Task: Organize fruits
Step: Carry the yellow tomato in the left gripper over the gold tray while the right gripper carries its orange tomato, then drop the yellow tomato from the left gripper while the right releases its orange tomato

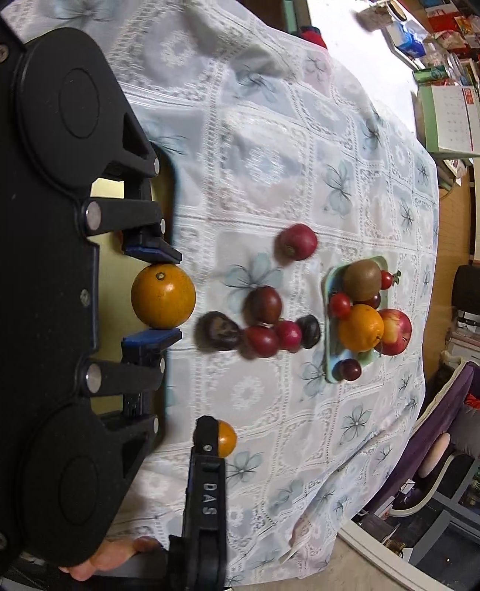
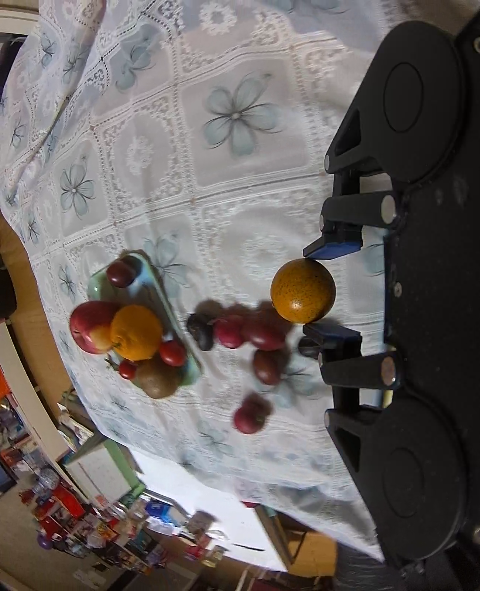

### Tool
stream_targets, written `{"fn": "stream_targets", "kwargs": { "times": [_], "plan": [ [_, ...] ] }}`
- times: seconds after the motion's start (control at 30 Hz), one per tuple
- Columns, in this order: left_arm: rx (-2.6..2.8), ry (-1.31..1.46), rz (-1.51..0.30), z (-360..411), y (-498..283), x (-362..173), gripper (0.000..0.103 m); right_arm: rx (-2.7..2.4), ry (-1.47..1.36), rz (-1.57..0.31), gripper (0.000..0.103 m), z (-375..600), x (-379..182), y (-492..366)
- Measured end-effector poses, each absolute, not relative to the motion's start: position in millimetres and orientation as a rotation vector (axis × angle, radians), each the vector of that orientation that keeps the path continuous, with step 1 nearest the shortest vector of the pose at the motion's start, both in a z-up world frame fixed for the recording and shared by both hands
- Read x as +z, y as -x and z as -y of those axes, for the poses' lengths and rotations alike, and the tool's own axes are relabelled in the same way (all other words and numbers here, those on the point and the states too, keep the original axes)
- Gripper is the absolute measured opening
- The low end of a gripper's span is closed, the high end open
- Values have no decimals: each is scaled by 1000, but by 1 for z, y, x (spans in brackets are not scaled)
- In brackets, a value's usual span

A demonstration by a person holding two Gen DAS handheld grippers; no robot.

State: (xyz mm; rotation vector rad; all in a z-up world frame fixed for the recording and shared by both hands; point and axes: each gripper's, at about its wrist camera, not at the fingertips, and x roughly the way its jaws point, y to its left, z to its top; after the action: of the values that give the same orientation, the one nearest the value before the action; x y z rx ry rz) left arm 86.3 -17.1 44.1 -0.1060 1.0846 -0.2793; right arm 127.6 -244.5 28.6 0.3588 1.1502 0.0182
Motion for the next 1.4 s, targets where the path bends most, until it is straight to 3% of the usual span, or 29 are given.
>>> {"fn": "stream_targets", "kwargs": {
  "times": [0.63,1.4],
  "plan": [
    [-216,86,-1105,-9,-3,6,45,139,-175,-1244,37,202,9,-21],
    [-167,68,-1135,-12,2,-7,46,222,-143,-1283,38,180,5,-8]
  ]
}}
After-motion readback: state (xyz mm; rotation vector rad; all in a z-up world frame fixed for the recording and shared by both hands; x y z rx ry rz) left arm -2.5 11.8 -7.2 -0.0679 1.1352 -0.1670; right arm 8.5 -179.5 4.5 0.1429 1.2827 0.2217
